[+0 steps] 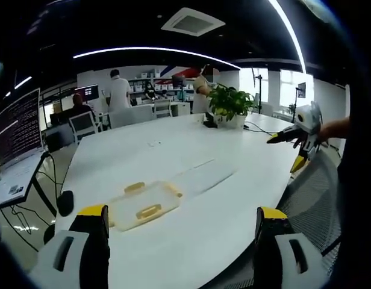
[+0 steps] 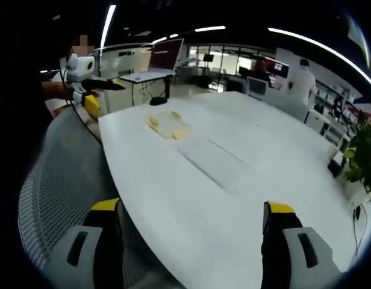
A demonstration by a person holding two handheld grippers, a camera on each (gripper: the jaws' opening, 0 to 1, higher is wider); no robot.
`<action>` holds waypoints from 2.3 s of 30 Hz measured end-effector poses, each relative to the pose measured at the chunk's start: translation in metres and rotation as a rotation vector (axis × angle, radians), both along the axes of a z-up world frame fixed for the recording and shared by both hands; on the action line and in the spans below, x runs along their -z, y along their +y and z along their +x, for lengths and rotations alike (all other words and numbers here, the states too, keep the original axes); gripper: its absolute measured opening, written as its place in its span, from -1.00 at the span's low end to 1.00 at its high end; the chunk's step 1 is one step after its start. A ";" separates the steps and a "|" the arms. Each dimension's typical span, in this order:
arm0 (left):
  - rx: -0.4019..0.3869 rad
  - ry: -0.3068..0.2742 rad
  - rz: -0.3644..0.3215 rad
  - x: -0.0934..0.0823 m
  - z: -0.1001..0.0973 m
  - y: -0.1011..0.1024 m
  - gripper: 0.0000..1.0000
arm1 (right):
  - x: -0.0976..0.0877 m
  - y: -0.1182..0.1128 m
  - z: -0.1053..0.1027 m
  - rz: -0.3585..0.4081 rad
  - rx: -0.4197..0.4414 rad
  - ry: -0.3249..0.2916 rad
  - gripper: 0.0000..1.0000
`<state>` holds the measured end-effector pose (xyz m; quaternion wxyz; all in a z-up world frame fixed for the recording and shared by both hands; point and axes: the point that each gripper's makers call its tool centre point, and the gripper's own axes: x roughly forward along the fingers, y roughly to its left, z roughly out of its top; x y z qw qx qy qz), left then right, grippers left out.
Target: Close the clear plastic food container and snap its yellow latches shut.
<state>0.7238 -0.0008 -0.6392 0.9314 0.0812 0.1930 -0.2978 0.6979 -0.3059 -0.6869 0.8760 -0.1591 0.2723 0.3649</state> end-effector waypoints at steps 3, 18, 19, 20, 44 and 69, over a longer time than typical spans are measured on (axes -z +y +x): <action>0.004 0.003 0.002 -0.001 0.002 0.002 0.98 | 0.000 0.002 0.001 -0.009 -0.015 0.004 0.88; 0.046 0.012 -0.001 -0.013 0.016 0.010 0.95 | -0.016 0.014 0.017 -0.019 -0.109 0.013 0.79; 0.049 0.012 0.001 -0.013 0.017 0.011 0.94 | -0.017 0.015 0.018 -0.020 -0.121 0.017 0.79; 0.054 0.012 0.007 -0.013 0.019 0.013 0.94 | -0.017 0.015 0.019 -0.021 -0.124 0.019 0.78; 0.127 0.038 0.070 -0.003 0.051 0.028 0.94 | -0.026 0.040 0.066 -0.056 -0.257 0.002 0.79; 0.209 0.042 0.146 0.007 0.089 0.043 0.97 | -0.029 0.086 0.116 -0.099 -0.406 -0.019 0.88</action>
